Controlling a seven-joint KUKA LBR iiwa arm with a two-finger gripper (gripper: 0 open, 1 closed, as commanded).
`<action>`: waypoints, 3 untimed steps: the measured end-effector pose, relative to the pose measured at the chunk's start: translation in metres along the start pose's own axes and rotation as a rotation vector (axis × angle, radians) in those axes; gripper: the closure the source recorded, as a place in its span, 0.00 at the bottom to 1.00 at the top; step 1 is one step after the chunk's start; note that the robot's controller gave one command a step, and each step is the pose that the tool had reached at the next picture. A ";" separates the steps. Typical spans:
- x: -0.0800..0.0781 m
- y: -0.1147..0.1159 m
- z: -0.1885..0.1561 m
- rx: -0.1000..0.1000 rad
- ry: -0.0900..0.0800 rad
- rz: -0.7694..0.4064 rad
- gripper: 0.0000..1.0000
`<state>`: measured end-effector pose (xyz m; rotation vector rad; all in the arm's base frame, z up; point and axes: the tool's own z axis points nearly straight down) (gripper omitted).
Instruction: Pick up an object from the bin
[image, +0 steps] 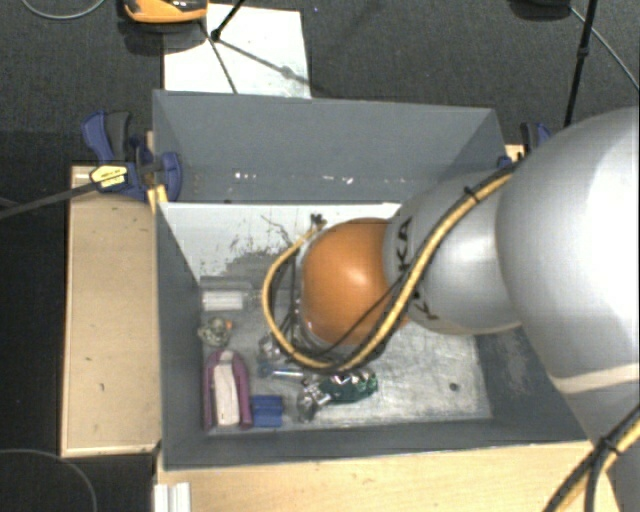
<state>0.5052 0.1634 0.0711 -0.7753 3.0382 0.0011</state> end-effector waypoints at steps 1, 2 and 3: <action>-0.002 0.001 -0.002 -0.001 -0.006 0.006 1.00; -0.005 0.000 -0.108 0.001 -0.004 0.015 1.00; -0.006 0.000 -0.113 -0.001 0.002 0.023 1.00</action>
Offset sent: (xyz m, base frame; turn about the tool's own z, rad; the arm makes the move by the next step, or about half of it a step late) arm 0.0000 0.0000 0.0000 0.0000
